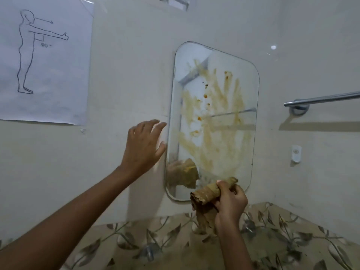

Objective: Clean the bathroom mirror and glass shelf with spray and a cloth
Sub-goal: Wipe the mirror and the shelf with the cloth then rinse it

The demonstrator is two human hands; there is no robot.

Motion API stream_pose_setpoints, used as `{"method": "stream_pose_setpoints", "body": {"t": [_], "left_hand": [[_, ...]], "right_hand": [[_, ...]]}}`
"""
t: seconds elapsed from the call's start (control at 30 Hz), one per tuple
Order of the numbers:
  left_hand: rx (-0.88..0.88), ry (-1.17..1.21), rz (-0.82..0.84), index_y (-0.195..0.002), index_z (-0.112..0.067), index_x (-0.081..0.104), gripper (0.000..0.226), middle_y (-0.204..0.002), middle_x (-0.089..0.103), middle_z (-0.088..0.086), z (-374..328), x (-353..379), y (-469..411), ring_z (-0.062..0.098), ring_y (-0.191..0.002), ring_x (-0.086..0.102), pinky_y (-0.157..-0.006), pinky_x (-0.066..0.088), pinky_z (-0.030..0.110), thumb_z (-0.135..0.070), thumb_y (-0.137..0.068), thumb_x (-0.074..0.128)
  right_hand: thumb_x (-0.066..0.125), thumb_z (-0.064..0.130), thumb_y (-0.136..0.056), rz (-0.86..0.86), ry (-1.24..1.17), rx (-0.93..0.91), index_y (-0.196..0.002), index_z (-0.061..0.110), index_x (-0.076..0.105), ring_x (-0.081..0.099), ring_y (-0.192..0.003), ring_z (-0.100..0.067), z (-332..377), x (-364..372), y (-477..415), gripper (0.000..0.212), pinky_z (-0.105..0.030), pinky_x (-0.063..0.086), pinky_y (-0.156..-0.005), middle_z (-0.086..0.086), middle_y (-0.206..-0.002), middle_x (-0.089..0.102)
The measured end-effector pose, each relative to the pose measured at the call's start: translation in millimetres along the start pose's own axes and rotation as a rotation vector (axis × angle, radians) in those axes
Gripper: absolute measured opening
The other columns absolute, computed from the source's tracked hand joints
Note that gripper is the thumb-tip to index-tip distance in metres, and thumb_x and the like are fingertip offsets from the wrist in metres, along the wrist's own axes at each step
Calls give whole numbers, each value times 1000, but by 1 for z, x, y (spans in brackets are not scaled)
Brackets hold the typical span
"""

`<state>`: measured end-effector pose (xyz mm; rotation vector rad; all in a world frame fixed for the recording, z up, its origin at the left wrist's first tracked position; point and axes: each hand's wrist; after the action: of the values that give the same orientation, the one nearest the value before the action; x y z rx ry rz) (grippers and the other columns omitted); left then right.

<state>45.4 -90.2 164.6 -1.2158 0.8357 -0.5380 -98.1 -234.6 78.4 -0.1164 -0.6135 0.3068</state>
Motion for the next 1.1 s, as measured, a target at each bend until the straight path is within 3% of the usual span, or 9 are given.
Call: {"method": "stream_pose_setpoints", "body": {"t": [0.1,0.2,0.33,0.43,0.5,0.57,0.77,0.93,1.1], "left_hand": [[268,-252,125,-139,-23,35,59,-146,39,10,26,18,-10,32,-131,38,-104,25,49,-45,-84,36],[418,-388,166,-145,-28,26,60,-153,28,7,39,36,-13,32,-137,32,-108,21,50,-50,-89,30],[440,-418,115,-144,-26,28,56,-154,25,7,41,47,-13,31,-139,28,-110,20,50,-51,-94,25],[445,-435,70,-146,-25,25,57,-155,22,8,43,51,-13,32,-140,26,-110,22,51,-52,-95,23],[457,-442,49,-145,-25,25,58,-154,23,9,45,53,-13,33,-139,27,-109,23,52,-53,-95,24],[466,-448,44,-145,-24,27,59,-154,24,9,45,53,-13,34,-139,27,-109,23,52,-54,-94,25],[472,-441,32,-143,-24,31,57,-154,25,9,44,52,-15,34,-139,28,-108,25,52,-53,-94,27],[475,-410,11,-141,-24,36,55,-153,27,9,44,52,-15,34,-138,30,-108,26,52,-52,-94,30],[468,-381,20,-143,-24,31,56,-155,22,8,45,53,-14,33,-140,25,-110,24,53,-52,-94,29]], "right_hand": [[65,13,-82,44,156,-177,-89,6,62,64,-83,-29,-12,37,1,11,-44,55,-77,-11,-87,67],[65,16,-82,72,220,-265,-86,7,61,61,-77,-25,-23,71,4,10,-36,51,-72,-4,-78,64],[60,17,-85,137,260,-360,-95,9,66,60,-78,-17,-45,95,-1,14,-30,50,-69,-8,-92,66],[58,19,-86,117,427,-619,-104,8,66,50,-89,-13,-63,99,-4,22,-27,43,-77,-1,-98,56],[56,30,-83,20,600,-854,-107,11,67,45,-97,-15,-74,99,-5,32,-33,41,-82,-5,-102,58],[52,37,-84,-61,697,-975,-109,16,65,43,-108,-20,-86,101,-11,35,-37,38,-90,-8,-115,59],[38,35,-94,28,681,-1087,-122,17,46,37,-130,-24,-98,103,-26,34,-43,30,-106,-9,-140,42],[20,43,-98,172,850,-1084,-148,17,20,10,-146,-26,-107,106,-17,56,-48,8,-117,-7,-158,15],[16,42,-99,260,949,-1133,-150,26,7,5,-147,-22,-129,82,-21,54,-36,-2,-119,3,-160,6]]}}
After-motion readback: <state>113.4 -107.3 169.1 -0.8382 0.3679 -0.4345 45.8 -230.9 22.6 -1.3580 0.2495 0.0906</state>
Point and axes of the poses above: each hand's wrist, its own y-axis away from the middle knuckle, its own x-axis out of the palm, z = x × y
